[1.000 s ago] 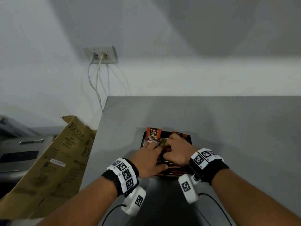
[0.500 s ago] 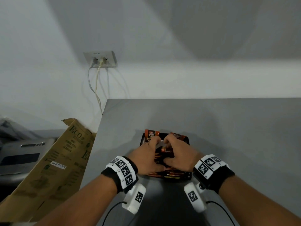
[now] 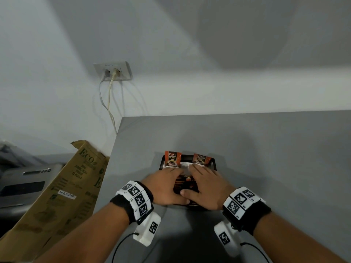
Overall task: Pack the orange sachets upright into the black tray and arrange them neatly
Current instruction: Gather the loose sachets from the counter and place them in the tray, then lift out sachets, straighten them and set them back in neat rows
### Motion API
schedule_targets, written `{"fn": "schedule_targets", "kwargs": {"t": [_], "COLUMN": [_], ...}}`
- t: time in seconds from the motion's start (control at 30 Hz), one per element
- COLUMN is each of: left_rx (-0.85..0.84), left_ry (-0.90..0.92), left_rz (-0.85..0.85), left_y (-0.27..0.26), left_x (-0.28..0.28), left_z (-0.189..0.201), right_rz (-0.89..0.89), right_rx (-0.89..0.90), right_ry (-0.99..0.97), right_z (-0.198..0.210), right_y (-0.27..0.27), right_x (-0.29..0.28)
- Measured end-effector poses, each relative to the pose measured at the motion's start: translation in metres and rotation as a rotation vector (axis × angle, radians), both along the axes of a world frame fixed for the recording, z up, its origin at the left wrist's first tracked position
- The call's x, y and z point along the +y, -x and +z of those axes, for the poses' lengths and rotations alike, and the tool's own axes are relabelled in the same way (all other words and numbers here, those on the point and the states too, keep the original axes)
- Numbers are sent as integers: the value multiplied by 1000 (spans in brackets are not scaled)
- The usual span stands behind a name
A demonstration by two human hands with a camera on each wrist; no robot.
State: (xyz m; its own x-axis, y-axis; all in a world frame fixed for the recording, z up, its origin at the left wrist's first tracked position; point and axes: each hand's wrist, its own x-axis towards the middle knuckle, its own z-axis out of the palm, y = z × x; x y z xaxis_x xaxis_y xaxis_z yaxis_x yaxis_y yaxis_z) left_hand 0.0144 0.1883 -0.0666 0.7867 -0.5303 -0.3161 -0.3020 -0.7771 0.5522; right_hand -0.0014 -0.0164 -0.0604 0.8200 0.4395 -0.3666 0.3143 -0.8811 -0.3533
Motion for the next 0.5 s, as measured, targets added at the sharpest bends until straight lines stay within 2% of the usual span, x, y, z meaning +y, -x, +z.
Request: {"fn": "schedule_targets", "kwargs": {"t": [0.17, 0.37, 0.5], "left_rx": [-5, 21, 171], "left_ry": [-30, -49, 35], "left_rz": [-46, -32, 86], "left_y": [3, -1, -14], "left_x": [-1, -2, 5], "left_z": [9, 15, 34], "right_rz": [29, -16, -168], "right_rx": [-21, -31, -134], "right_ry": [40, -59, -215], "right_z": [-7, -7, 3], "right_y": [1, -1, -10], "right_x": [3, -3, -15]}}
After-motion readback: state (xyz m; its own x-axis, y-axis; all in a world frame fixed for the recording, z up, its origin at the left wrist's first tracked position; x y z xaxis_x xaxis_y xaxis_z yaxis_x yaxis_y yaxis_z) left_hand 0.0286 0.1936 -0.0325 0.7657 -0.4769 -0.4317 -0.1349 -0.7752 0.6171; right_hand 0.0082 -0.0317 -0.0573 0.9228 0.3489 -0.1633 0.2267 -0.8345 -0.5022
